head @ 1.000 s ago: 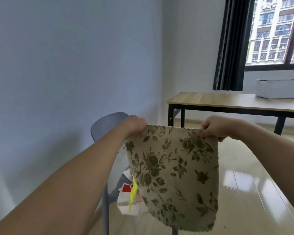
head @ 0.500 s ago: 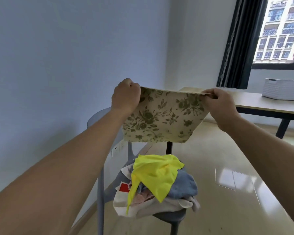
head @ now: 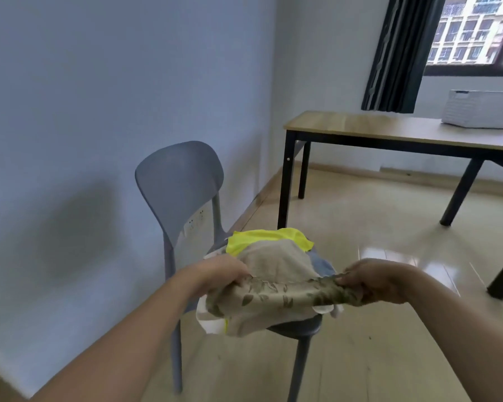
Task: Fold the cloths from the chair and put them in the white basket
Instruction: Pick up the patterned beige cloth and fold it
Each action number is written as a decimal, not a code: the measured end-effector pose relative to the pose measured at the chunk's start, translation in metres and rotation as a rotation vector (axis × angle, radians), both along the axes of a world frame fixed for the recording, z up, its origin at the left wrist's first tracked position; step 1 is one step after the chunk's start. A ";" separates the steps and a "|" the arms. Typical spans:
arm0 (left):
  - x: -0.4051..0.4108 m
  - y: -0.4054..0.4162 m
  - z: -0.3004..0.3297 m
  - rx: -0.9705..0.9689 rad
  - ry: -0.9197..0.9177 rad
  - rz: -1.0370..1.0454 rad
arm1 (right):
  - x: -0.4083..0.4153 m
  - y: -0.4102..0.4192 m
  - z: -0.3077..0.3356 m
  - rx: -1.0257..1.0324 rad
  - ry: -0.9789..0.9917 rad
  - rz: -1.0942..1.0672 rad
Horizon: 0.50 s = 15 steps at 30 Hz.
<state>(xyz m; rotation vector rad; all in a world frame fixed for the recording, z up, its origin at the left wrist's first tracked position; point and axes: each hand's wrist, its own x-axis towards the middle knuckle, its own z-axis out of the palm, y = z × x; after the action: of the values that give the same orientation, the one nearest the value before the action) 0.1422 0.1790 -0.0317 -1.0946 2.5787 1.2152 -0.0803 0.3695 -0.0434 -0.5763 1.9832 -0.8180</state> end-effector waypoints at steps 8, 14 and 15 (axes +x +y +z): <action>-0.044 -0.057 -0.024 0.118 0.385 0.498 | -0.021 -0.067 0.000 -0.417 0.093 -0.253; -0.063 -0.086 -0.071 0.233 0.373 0.660 | -0.040 -0.133 -0.020 -0.418 0.116 -0.260; -0.064 -0.088 -0.076 0.240 0.363 0.641 | -0.044 -0.142 -0.027 -0.381 0.114 -0.246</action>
<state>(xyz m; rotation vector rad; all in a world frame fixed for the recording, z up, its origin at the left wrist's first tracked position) 0.0777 0.0911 -0.1082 -1.8670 2.2643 1.9545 -0.1242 0.2278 -0.0700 -0.6127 2.0397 -1.3592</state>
